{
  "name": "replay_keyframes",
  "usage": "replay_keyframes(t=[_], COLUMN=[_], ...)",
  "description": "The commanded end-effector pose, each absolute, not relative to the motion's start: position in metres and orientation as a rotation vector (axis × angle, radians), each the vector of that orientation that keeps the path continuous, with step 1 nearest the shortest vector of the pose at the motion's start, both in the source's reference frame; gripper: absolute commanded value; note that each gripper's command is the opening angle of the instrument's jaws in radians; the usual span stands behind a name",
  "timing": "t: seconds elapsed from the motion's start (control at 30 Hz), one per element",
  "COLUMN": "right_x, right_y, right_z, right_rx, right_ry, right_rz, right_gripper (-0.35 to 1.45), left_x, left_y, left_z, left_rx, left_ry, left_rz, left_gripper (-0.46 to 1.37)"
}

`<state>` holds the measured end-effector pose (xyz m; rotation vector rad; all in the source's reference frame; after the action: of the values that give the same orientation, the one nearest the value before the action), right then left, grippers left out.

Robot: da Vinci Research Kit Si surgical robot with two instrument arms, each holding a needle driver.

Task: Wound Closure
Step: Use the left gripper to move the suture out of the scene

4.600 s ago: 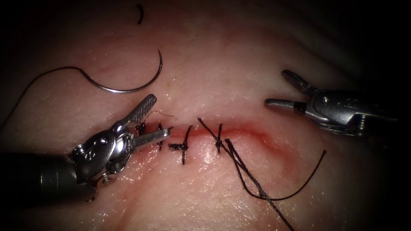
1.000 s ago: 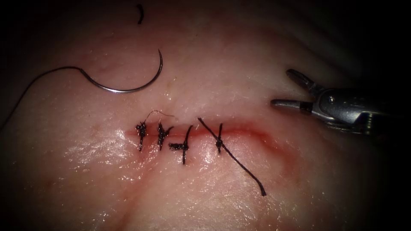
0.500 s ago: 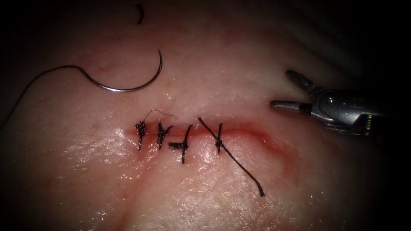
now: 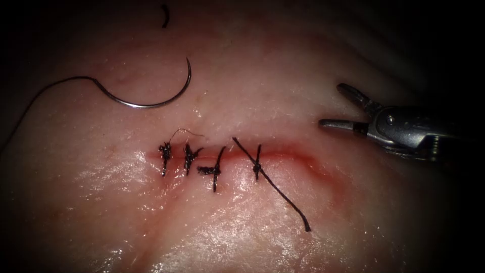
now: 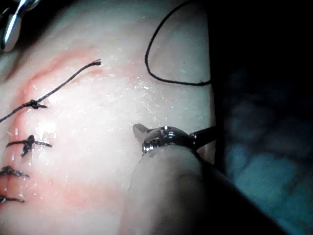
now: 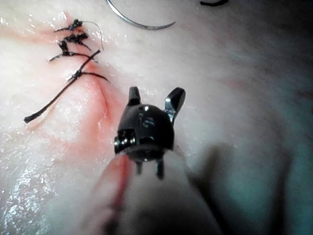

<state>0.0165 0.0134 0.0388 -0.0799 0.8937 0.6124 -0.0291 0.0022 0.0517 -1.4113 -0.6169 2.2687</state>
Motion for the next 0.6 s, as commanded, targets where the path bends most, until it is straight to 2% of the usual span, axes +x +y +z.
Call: replay_keyframes(t=[0.03,0.27,0.6], right_x=[0.0165,0.0165,0.0164], right_y=[0.013,0.013,0.013], right_z=[0.039,0.039,0.039], right_rx=[-0.078,-0.076,-0.073], right_ry=[0.895,0.898,0.901], right_rz=[0.612,0.609,0.605], right_gripper=[0.83,0.84,0.85], left_x=[-0.0287,-0.0278,-0.0264], left_y=[0.003,0.008,0.014], left_z=[0.051,0.047,0.046], left_rx=[-1.455,-1.623,-1.637], left_ry=[-0.595,-0.483,-0.341], left_rz=[2.233,2.158,2.240], left_gripper=[1.21,1.20,1.21])
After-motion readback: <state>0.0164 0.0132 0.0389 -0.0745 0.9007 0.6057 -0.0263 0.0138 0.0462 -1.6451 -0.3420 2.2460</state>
